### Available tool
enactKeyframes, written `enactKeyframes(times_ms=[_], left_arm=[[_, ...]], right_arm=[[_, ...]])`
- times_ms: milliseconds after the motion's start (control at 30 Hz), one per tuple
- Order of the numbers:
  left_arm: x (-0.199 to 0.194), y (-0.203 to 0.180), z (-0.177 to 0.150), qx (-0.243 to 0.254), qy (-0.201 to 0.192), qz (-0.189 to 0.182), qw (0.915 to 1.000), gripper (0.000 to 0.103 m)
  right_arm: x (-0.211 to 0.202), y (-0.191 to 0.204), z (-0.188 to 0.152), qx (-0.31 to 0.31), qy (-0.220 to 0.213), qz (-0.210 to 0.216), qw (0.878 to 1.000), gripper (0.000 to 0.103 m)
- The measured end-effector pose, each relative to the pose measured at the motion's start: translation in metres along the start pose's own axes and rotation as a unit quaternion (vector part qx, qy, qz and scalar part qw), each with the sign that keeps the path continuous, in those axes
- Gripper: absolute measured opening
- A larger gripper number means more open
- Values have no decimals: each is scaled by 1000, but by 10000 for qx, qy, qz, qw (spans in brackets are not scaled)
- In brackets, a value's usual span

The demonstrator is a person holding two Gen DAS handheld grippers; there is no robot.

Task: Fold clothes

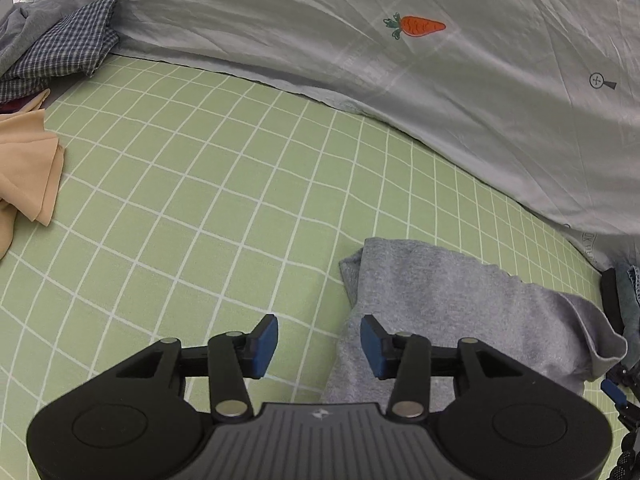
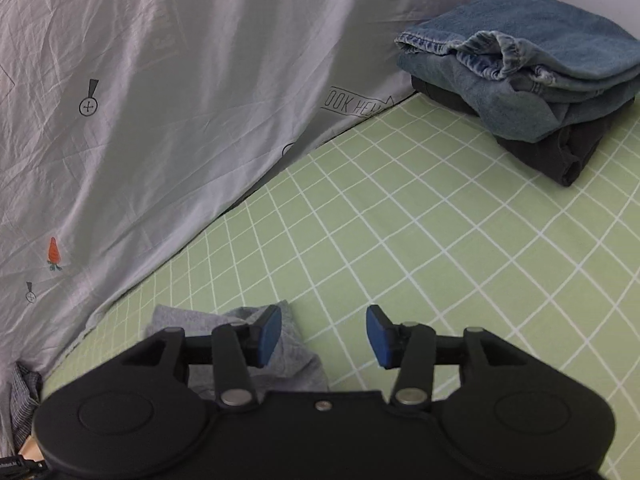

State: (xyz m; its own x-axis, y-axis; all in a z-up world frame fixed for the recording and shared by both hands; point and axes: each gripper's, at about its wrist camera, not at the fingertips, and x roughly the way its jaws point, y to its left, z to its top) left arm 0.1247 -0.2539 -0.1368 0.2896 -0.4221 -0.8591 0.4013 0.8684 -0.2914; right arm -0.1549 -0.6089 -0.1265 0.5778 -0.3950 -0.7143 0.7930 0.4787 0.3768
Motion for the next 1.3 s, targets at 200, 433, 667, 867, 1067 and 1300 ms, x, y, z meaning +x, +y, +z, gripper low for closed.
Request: enactKeyframes(times_ms=[200,433,667,867,1067,1300], left_arm=[[0,-36,-20,899,89,187,9957,82],[16,-70,-32,1601,295,230,9864,96],[39,-75,-33,1838,527,494,9803,98],[46,-65,-23,1450,588,311,9872,101],[48,-58,-17,1299,599,183,9896,102],[70,-51,-13,747,1112,-561,9894,102]], right_arm=[[-6,17,-25,-991,180,-312,9944,92],[9,47,-48,-1609,544,218,9852,103],[42,47,-37,-1249,771,156,9890,103],[68,40,-15,-1033,723,-125,9919,103],[65,35,-14,-811,745,148,9938,103],[70,13,-25,327,1358,1250,9823,103]])
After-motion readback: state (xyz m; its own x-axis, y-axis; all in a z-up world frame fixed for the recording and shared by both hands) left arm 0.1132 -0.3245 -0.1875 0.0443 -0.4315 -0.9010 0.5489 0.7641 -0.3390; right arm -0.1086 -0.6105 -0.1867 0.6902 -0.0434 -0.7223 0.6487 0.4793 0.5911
